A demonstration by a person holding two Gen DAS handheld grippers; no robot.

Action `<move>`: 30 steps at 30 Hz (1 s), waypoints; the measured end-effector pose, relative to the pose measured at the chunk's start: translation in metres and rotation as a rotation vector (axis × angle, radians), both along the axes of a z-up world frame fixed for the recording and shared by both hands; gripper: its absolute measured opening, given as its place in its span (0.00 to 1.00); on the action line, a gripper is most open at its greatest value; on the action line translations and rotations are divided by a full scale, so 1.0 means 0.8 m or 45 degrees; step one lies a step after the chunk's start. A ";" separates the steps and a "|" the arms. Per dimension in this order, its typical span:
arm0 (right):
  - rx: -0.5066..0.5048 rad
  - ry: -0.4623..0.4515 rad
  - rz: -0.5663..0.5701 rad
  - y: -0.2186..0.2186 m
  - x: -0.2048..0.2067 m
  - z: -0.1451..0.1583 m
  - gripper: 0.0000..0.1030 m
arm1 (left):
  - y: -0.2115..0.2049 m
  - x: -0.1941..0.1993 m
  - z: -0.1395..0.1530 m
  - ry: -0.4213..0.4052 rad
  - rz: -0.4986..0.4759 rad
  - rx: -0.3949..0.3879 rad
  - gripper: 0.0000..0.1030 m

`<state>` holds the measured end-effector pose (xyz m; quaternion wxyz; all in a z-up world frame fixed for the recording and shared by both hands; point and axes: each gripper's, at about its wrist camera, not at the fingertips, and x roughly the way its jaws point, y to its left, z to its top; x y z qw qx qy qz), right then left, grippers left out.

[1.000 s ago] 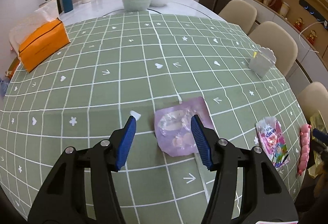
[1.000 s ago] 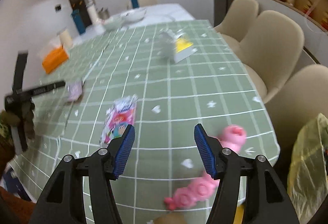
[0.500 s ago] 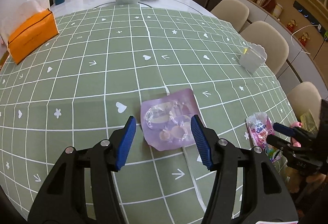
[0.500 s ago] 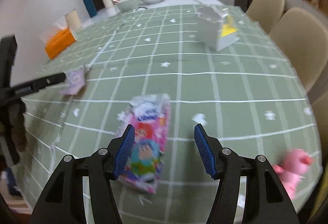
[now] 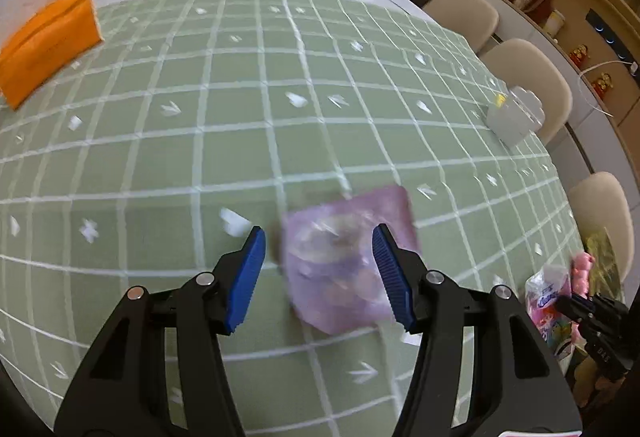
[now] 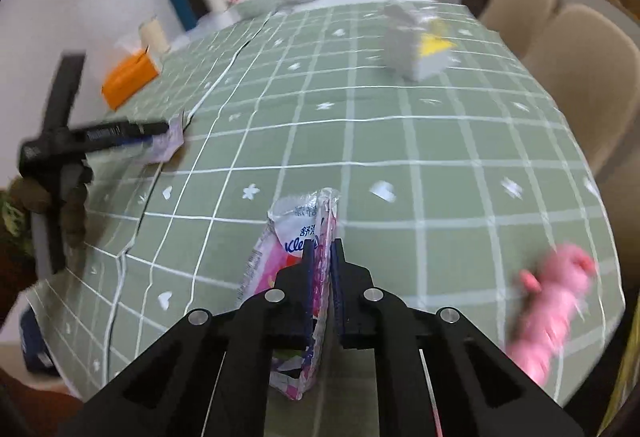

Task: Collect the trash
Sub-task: 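Grasp the purple wrapper with left while right grasps the pink candy wrapper, then carry both wrappers over the bin and open both grippers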

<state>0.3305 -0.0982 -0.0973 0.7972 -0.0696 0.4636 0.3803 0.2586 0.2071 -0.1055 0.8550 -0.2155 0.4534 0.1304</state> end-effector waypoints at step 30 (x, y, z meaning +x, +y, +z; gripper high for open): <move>0.080 -0.129 -0.252 -0.113 -0.033 0.043 0.09 | -0.125 0.006 -0.002 0.018 -0.080 -0.004 0.01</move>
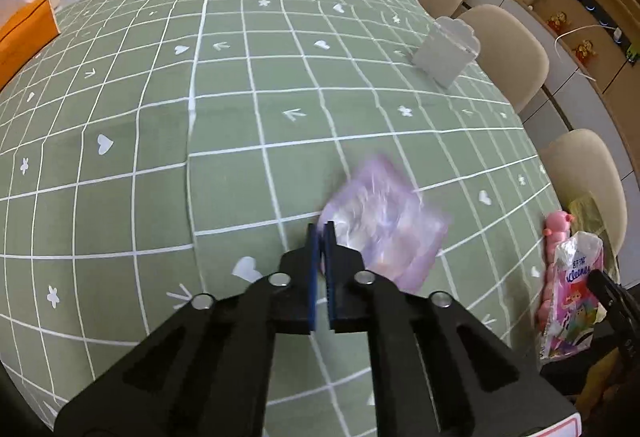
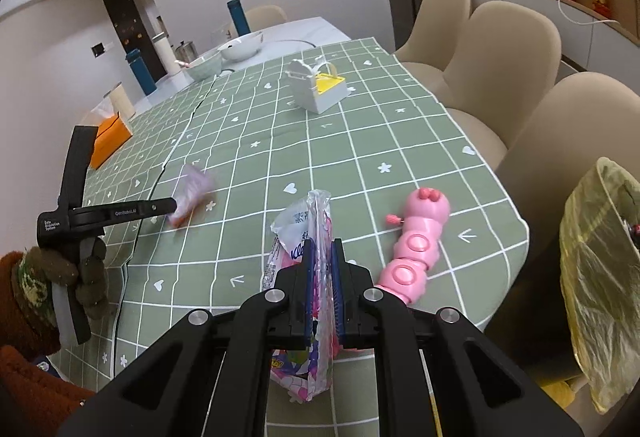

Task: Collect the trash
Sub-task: 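Carry both wrappers over the bin and open both grippers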

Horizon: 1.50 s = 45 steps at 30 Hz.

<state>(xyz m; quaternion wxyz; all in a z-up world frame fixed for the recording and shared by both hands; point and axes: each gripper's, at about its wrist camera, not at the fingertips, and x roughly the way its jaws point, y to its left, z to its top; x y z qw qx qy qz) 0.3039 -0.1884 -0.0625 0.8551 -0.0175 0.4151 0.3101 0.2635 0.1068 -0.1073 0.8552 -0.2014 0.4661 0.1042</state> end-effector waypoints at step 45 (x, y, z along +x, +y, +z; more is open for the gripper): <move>0.005 -0.340 -0.864 -0.394 0.011 0.130 0.09 | -0.474 0.194 0.183 -0.406 -1.035 -0.057 0.01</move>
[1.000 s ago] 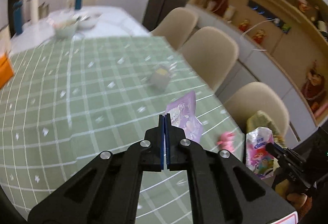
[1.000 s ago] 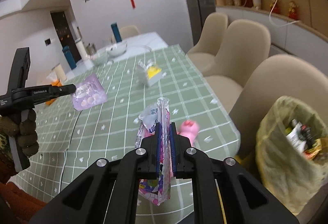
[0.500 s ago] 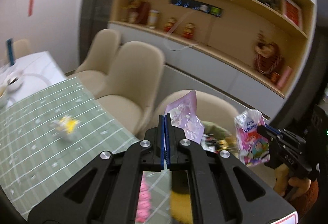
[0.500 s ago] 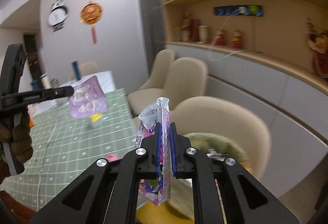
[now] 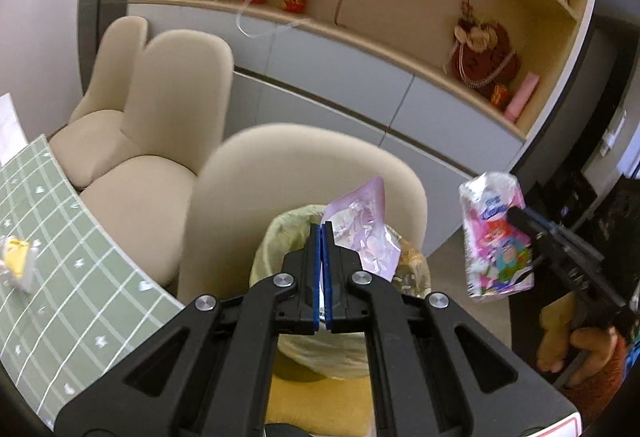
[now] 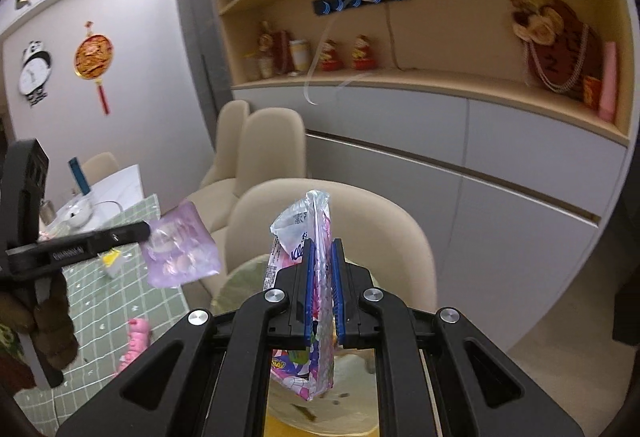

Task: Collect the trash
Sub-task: 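Carry both wrappers over the bin and open both grippers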

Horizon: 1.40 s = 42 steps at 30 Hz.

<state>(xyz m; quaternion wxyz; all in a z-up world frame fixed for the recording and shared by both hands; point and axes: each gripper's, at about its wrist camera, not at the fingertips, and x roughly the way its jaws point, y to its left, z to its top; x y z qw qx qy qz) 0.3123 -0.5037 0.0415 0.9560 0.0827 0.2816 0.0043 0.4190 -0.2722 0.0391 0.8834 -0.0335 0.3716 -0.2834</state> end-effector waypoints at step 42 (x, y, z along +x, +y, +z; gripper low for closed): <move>0.110 0.158 0.050 0.034 0.095 -0.064 0.09 | 0.035 0.009 -0.064 0.165 0.154 0.114 0.24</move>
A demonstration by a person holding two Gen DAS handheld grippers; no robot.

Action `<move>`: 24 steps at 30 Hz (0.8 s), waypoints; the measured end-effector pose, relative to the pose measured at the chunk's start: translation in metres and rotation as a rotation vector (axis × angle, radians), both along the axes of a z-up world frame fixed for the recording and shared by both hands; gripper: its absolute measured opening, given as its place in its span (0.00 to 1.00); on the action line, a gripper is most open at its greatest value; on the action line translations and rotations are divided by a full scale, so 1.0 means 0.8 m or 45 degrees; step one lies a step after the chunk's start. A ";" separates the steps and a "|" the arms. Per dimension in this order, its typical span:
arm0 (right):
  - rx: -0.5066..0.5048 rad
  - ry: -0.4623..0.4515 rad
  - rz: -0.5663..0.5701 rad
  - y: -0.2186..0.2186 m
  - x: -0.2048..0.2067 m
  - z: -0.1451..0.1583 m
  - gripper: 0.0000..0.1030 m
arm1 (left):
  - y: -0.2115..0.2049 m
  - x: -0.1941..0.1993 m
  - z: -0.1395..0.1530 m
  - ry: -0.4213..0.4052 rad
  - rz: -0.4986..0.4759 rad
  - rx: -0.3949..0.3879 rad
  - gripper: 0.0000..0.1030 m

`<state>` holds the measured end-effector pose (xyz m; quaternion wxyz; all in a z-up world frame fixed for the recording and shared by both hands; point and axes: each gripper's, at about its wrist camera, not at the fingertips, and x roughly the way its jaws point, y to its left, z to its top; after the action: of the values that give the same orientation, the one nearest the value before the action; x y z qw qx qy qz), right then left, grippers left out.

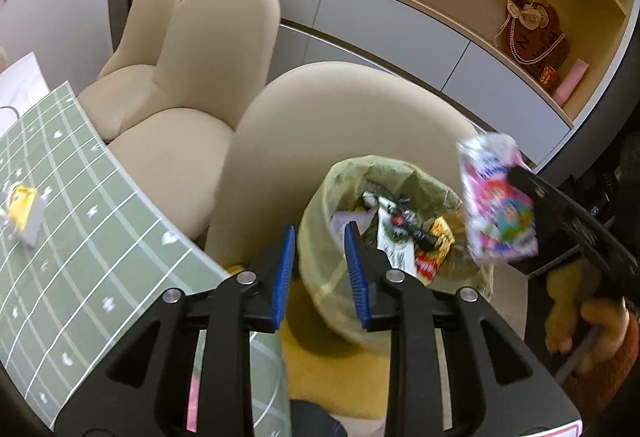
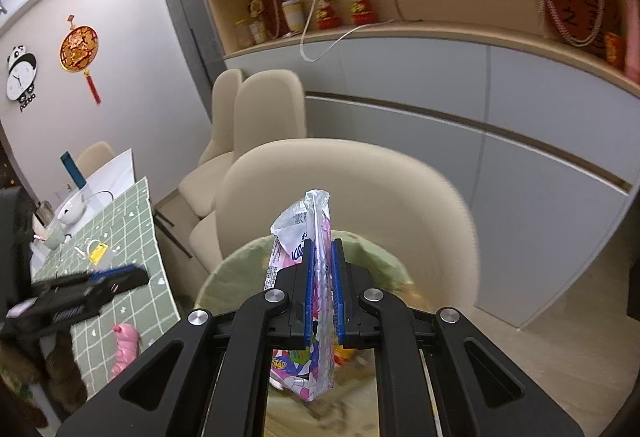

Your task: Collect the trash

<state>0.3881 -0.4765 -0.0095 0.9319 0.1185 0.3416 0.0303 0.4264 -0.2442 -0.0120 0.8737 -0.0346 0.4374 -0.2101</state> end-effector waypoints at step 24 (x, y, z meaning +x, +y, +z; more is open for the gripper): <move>0.071 0.035 0.080 0.077 -0.006 -0.030 0.44 | 0.155 -0.122 -0.002 -0.175 0.145 0.097 0.47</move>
<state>0.3833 -0.4150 -0.0334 0.9220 0.1342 0.3568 0.0675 0.3286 -0.1202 -0.0134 0.9128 -0.0117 0.3815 -0.1452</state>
